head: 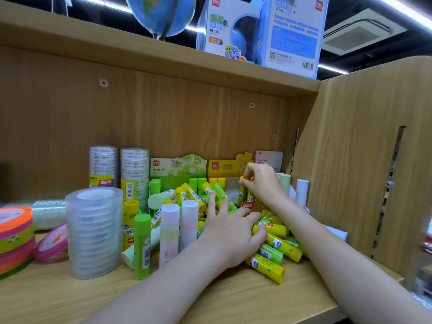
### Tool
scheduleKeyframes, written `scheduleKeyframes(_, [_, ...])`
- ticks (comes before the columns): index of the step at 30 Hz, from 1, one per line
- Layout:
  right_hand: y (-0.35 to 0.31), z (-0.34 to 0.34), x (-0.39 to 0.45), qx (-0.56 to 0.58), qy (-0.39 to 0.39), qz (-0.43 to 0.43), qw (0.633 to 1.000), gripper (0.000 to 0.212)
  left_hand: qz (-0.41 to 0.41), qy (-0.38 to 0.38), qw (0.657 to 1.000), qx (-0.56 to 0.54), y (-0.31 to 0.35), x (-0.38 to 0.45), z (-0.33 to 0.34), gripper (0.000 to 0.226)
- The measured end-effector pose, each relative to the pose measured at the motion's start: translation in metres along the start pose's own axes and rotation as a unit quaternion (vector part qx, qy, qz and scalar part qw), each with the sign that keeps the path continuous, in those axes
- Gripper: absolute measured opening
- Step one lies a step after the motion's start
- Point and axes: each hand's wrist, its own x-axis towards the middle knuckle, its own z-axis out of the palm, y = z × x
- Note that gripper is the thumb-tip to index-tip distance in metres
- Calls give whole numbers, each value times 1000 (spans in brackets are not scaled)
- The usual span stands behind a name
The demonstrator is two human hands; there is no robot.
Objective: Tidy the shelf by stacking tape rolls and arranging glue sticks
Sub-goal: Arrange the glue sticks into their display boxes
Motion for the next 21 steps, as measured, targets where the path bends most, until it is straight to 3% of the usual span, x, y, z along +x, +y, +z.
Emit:
scheduleKeyframes(4, [-3, -2, 3, -120, -17, -29, 992, 27, 0, -4, 1000, 4, -1, 1, 0, 70])
scheduleKeyframes(9, [1, -19, 15, -64, -128, 4, 990, 32, -1, -13, 1000, 3, 0, -1, -2, 66])
scheduleKeyframes(13, [23, -61, 4, -5, -72, -12, 997, 28, -2, -19, 1000, 3, 0, 0, -5, 49])
scheduleKeyframes(17, [42, -94, -44, -34, -188, -16, 981, 4, -1, -22, 1000, 1, 0, 1, -4, 49])
scheduleKeyframes(19, [47, -90, -62, -69, -250, -12, 966, 16, -1, -19, 1000, 4, 0, 1, -4, 49])
scheduleKeyframes(21, [57, -79, -70, -92, -261, -19, 961, 24, 0, -17, 1000, 4, 1, 0, -5, 49])
